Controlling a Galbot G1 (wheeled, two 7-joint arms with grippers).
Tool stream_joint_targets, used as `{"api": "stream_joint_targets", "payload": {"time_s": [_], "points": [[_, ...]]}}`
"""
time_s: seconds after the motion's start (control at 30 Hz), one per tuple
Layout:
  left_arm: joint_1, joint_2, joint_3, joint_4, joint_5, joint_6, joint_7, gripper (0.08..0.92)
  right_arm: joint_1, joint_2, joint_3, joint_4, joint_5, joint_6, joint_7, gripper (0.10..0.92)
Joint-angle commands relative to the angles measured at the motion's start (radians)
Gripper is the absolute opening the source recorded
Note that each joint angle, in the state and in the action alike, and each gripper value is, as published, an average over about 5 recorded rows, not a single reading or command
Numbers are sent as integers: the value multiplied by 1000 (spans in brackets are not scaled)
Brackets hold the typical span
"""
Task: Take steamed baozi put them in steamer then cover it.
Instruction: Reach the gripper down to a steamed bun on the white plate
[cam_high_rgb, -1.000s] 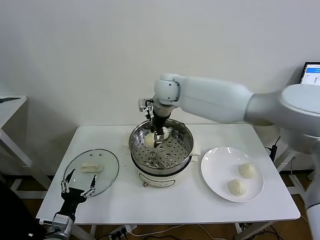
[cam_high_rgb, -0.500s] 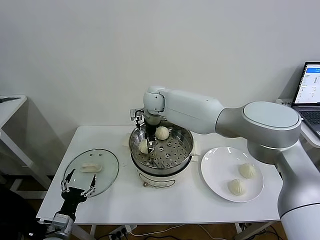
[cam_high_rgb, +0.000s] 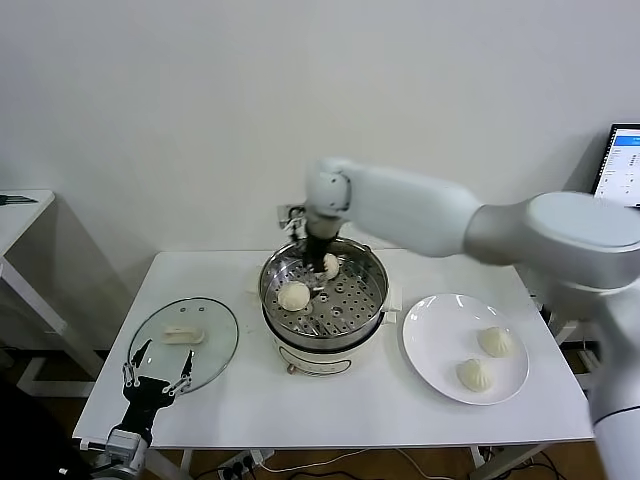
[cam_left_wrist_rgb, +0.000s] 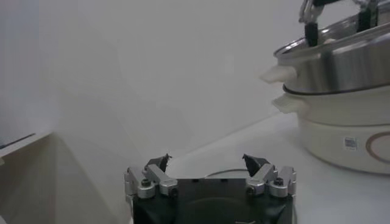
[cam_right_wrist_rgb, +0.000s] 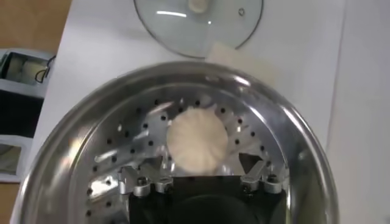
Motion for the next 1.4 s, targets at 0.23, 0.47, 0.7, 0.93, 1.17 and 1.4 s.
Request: {"api": "stream_joint_targets", "payload": {"time_s": [0.23, 0.47, 0.7, 0.93, 1.17, 1.4], "points": [[18, -5, 5, -29, 8, 4, -8, 823, 15, -679, 21, 373, -212, 164, -161, 823], [25, -10, 11, -33, 22, 5, -11, 823, -415, -780, 343, 342, -443, 239, -193, 823], [29, -16, 15, -32, 29, 4, -13, 823, -642, -749, 489, 274, -551, 285, -178, 823], [29, -20, 15, -26, 32, 3, -15, 823, -681, -696, 511, 232, -563, 286, -130, 823], [26, -20, 14, -21, 32, 4, -15, 823, -691, -649, 507, 204, -563, 282, -100, 823], [19, -21, 15, -13, 32, 5, -15, 823, -697, -618, 500, 174, -575, 285, -81, 823]]}}
